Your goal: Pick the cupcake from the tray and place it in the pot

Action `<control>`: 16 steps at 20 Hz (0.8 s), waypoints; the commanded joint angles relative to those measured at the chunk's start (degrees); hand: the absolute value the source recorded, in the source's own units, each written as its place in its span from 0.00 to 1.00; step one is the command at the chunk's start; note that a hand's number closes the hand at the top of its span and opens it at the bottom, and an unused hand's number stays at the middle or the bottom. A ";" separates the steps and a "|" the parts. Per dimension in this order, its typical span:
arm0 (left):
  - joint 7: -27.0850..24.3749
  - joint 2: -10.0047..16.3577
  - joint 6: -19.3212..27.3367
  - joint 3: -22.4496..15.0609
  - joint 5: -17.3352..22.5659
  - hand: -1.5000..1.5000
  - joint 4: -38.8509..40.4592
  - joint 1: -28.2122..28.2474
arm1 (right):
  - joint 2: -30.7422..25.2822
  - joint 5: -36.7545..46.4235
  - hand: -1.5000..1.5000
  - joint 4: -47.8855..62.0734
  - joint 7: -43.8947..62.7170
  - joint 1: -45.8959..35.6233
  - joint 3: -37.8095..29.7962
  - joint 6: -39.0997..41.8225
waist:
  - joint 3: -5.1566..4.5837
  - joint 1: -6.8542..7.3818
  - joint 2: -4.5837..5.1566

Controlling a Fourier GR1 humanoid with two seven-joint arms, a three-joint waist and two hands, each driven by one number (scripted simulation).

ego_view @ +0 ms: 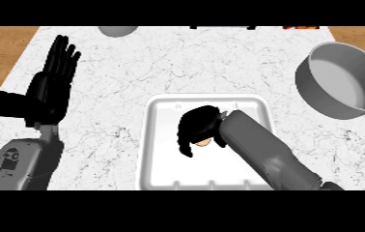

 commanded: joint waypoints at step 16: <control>-0.38 0.16 -0.34 2.80 -0.56 0.50 0.14 1.73 | -4.12 -5.60 1.00 -0.69 29.46 2.79 -24.30 -7.33 | 0.22 -3.87 0.40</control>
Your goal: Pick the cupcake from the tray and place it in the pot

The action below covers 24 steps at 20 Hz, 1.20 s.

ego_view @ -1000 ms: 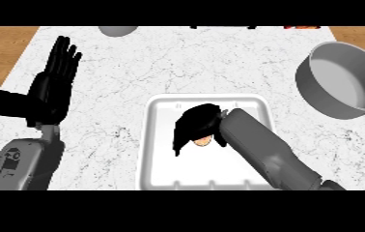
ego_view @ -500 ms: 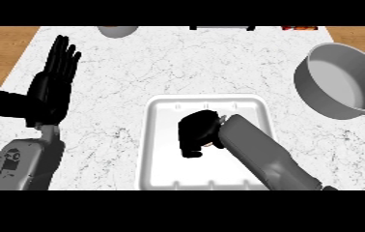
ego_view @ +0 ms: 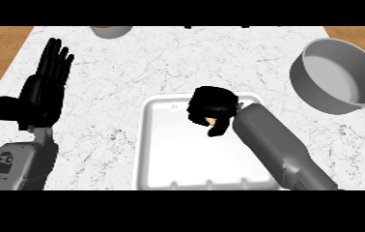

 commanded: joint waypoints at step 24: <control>0.96 -0.32 -0.03 -0.22 -0.19 0.50 -0.28 0.03 | -10.55 28.07 1.00 16.89 118.97 -22.49 -21.87 -32.73 | -0.09 0.36 -0.63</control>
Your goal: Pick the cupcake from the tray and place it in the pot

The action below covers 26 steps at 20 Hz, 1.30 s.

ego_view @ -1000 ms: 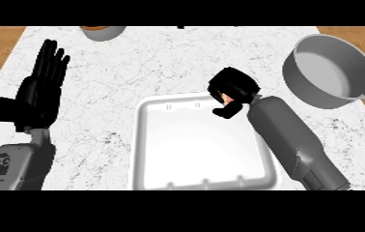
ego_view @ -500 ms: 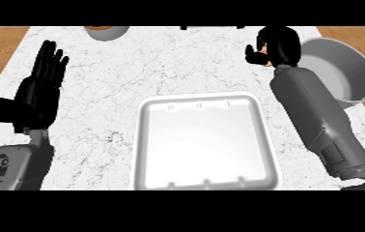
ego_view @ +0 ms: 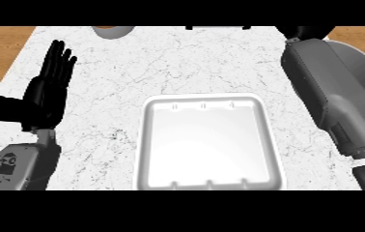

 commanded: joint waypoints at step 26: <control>-0.76 -0.04 -3.93 3.04 0.27 0.50 -0.15 0.60 | -14.18 -2.89 1.00 -31.46 -0.59 40.90 -16.41 1.69 | 0.47 0.81 0.86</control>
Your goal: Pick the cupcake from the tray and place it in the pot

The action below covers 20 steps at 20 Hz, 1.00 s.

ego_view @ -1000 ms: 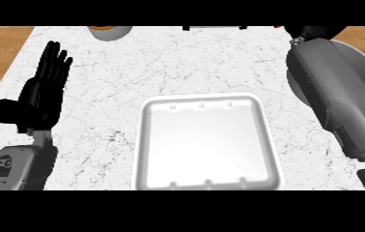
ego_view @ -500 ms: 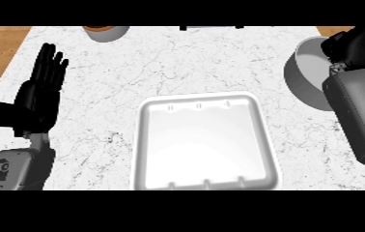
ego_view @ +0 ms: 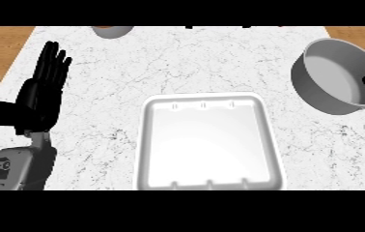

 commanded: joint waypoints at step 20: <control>-0.61 -1.94 -1.74 0.64 -1.65 0.50 2.12 -2.45 | 5.46 -30.27 0.00 8.52 -34.41 -0.34 -15.49 -12.00 | 0.05 0.95 0.27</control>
